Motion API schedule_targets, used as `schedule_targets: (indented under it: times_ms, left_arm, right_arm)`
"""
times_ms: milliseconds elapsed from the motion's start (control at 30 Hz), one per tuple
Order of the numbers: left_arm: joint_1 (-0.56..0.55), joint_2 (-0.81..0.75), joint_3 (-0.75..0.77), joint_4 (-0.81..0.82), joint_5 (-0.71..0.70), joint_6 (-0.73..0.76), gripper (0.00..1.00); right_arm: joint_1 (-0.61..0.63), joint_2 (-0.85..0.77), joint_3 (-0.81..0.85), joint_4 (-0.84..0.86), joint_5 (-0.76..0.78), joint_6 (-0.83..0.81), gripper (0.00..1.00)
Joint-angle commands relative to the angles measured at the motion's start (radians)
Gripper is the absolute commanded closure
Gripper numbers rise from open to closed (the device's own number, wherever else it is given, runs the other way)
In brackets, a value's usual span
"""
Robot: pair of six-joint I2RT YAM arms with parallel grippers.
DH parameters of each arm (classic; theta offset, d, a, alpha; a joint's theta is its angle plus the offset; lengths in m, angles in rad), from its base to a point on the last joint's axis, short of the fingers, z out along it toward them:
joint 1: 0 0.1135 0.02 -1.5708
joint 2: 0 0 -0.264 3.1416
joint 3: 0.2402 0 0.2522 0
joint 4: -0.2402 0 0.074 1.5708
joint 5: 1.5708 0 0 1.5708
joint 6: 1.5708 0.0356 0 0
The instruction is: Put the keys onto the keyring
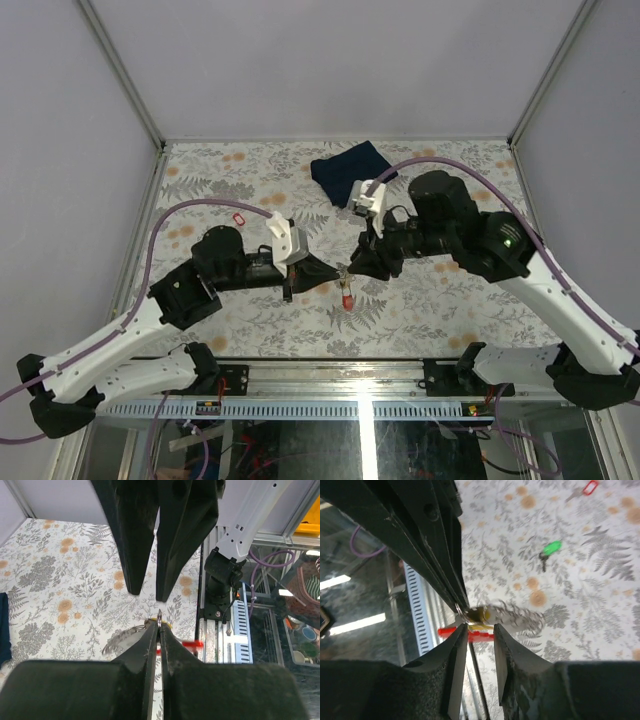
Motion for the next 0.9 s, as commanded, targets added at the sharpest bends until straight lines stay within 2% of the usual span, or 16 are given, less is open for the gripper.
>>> schedule_targets:
  times_ms: [0,200,367,500,700,867]
  left_arm:
    - [-0.007,-0.064,-0.059,0.168,-0.069,-0.088,1.00]
    - [-0.006,-0.141,-0.163,0.347,-0.161,-0.183,1.00]
    - [-0.003,-0.207,-0.266,0.538,-0.240,-0.270,1.00]
    - [0.018,-0.228,-0.311,0.630,-0.244,-0.330,1.00]
    - [0.074,-0.231,-0.355,0.775,-0.199,-0.430,1.00]
    - [0.125,-0.216,-0.392,0.922,-0.161,-0.524,1.00]
  right_arm:
    - [0.007,-0.136,-0.095,0.271,0.127,0.100,0.64]
    - [0.007,-0.285,-0.284,0.565,0.244,0.263,0.60]
    - [0.003,-0.334,-0.376,0.689,0.267,0.395,0.60]
    - [-0.026,-0.332,-0.400,0.744,0.180,0.458,0.60]
    - [-0.112,-0.333,-0.483,0.924,-0.046,0.597,0.60]
    - [-0.136,-0.336,-0.537,1.049,-0.112,0.692,0.60]
